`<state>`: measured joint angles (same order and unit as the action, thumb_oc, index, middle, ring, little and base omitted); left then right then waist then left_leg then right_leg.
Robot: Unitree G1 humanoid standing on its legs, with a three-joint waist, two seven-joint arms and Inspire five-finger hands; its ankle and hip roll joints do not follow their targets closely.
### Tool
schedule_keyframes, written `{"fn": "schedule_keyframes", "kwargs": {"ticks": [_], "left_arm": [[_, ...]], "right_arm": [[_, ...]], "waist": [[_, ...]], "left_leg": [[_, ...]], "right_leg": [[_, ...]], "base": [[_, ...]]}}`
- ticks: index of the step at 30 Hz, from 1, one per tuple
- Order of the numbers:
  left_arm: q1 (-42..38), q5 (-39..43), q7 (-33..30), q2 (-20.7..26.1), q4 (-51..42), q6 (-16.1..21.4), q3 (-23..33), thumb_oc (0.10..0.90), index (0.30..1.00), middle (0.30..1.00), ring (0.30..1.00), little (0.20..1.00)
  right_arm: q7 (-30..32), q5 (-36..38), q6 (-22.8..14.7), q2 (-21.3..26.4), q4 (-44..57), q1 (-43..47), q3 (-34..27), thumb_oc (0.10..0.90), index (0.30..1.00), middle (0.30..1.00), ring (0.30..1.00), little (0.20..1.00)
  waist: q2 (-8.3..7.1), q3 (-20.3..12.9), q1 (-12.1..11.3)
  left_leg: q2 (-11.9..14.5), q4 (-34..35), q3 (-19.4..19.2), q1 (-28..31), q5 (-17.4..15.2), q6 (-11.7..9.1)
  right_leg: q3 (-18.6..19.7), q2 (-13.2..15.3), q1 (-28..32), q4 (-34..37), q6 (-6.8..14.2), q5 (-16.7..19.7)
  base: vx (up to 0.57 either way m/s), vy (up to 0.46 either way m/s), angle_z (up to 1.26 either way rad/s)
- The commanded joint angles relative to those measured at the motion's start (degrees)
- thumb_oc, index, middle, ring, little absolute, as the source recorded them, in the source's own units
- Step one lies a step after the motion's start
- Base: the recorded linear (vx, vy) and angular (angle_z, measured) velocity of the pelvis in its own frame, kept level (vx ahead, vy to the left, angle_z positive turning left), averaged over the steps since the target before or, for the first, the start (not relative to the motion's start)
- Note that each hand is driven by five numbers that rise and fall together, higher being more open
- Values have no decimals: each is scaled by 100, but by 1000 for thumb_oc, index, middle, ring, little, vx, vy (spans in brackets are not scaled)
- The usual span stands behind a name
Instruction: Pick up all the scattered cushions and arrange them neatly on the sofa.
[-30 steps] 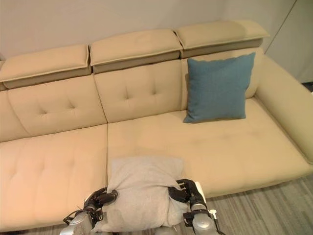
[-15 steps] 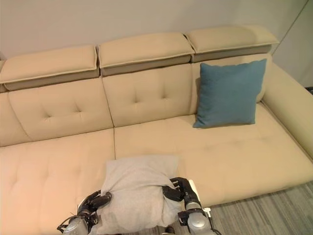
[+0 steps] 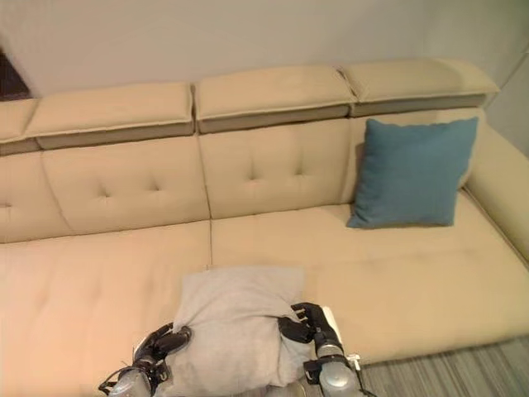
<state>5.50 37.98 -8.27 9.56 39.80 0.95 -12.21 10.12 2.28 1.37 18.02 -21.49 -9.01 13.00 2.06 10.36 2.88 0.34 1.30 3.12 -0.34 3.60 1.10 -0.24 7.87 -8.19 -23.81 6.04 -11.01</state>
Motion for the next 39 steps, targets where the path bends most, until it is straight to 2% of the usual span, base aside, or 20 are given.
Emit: {"fn": "schedule_keyframes", "kwargs": {"ticks": [1,3,7,9,10,11,12,13,14,16,18,20,25,27,30,33,34,35,38,39], "left_arm": [[-66,-24,172,-124,-669,379,103,400,300,300,300,300],[-51,-49,176,-144,-635,385,118,400,300,300,300,300],[86,-66,165,-160,-663,364,189,400,300,300,300,300],[69,-71,180,-144,-654,336,209,400,300,300,300,300],[6,-110,169,-112,-663,335,184,400,300,300,300,300],[-74,-165,155,-94,-656,337,162,400,300,300,300,300],[-143,-197,158,-85,-654,348,170,400,300,300,300,300],[-172,-223,148,-68,-662,354,173,400,300,300,300,300],[-218,-284,113,-35,-629,361,174,400,300,300,300,300],[-251,-395,62,18,-629,374,220,400,300,300,300,300],[-329,-483,31,92,-691,417,235,400,300,300,300,300],[-395,-610,21,148,-747,416,235,400,300,300,300,300],[-512,-877,48,335,-936,461,198,400,300,300,300,300],[-831,-1270,42,626,-1157,452,113,400,300,300,300,300],[-1690,-1594,-170,999,-1248,469,-90,400,300,300,300,300],[-3109,-1583,-579,1283,-1204,565,-385,400,300,300,300,300],[-4134,-1577,-988,1518,-1082,738,-526,400,300,300,300,300],[-4679,-1688,-1233,1709,-1090,843,-613,400,300,300,300,300],[-5817,-2093,-1808,2077,-980,992,-732,400,300,300,300,300],[-5837,-2094,-1811,2076,-973,993,-726,400,300,300,300,300]], "right_arm": [[109,188,-461,-118,784,308,-166,400,300,300,300,300],[83,151,-446,-115,792,302,-141,400,300,300,300,300],[11,51,-428,-40,795,365,-88,400,300,300,300,300],[-19,72,-454,-21,839,406,-137,400,300,300,300,300],[-16,106,-479,15,902,399,-177,400,300,300,300,300],[3,110,-490,46,935,390,-234,400,300,300,300,300],[13,96,-484,93,968,374,-290,400,300,300,300,300],[21,69,-483,145,966,410,-303,400,300,300,300,300],[58,43,-501,203,915,509,-288,400,300,300,300,300],[65,-59,-498,285,883,641,-309,400,300,300,300,300],[67,-158,-505,409,860,714,-353,400,300,300,300,300],[40,-312,-484,502,876,722,-392,400,300,300,300,300],[1,-689,-447,749,782,1044,-335,400,300,300,300,300],[66,-972,-379,1061,567,1501,-234,400,300,300,300,300],[295,-1188,-277,1500,276,2440,75,400,300,300,300,300],[643,-1514,-101,1998,-95,4136,683,400,300,300,300,300],[951,-1697,15,2414,-312,5190,964,400,300,300,300,300],[1165,-1719,86,2579,-440,5669,1030,400,300,300,300,300],[1833,-1888,223,3030,-736,6867,1208,400,300,300,300,300],[1836,-1884,220,3033,-751,6898,1221,400,300,300,300,300]], "waist": [[-59,-121,-7],[-78,-163,-52],[-42,-291,-112],[-69,-303,-84],[-100,-270,-41],[-135,-231,18],[-152,-217,88],[-146,-214,100],[-149,-209,67],[-179,-250,-1],[-174,-295,14],[-109,-436,41],[-133,-613,10],[-193,-648,-25],[-288,-529,-65],[-374,-151,-104],[-411,93,-117],[-429,169,-121],[-439,283,-122],[-433,283,-119]], "left_leg": [[-422,-229,356,-51,-662,157],[-463,-233,444,-42,-676,107],[-383,-223,429,24,-717,34],[-344,-468,472,-50,-783,-104],[-318,-708,369,-195,-817,-189],[-215,-961,104,-388,-821,-264],[-2,-1028,-294,-452,-829,-282],[185,-1031,-481,-463,-791,-287],[274,-1038,-461,-520,-727,-316],[306,-962,-48,-617,-628,-407],[455,-845,75,-666,-495,-474],[667,-382,-148,-439,-376,-481],[620,18,-370,-91,-370,-490],[554,130,-412,20,-423,-471],[525,95,-389,-222,-409,-476],[514,22,-348,-807,-340,-485],[494,-21,-352,-1172,-259,-518],[487,-46,-348,-1369,-209,-538],[459,-24,-362,-1729,-91,-563],[457,-25,-362,-1761,-63,-561]], "right_leg": [[356,-561,-107,995,67,593],[476,-612,62,1143,-35,568],[252,-566,289,1345,-93,544],[62,-545,479,1525,-152,525],[-72,-494,541,1582,-181,510],[-210,-416,590,1618,-201,489],[-310,-372,653,1649,-215,448],[-340,-353,672,1636,-233,421],[-325,-348,667,1605,-243,393],[-244,-343,673,1587,-227,370],[-228,-309,694,1596,-173,345],[-297,-299,786,1656,-138,301],[-375,-144,957,1830,-32,377],[-335,-79,1018,1989,37,445],[-325,-40,845,2063,75,536],[-243,-34,244,2057,97,721],[-202,-44,-161,2033,100,859],[-190,-50,-362,2029,113,935],[-139,-56,-714,2082,141,1065],[-137,-55,-742,2089,141,1093]], "base": [[72,-98,86],[84,-115,86],[107,-135,24],[85,-230,29],[-35,-161,49],[-54,-123,73],[-16,-64,93],[26,2,85],[67,31,50],[79,35,1],[105,93,-22],[180,146,-23],[173,146,3],[140,132,-11],[-56,40,-2],[-309,-15,3],[-346,-10,1],[-251,-9,-3],[-76,-10,-6],[-51,14,-1]]}}
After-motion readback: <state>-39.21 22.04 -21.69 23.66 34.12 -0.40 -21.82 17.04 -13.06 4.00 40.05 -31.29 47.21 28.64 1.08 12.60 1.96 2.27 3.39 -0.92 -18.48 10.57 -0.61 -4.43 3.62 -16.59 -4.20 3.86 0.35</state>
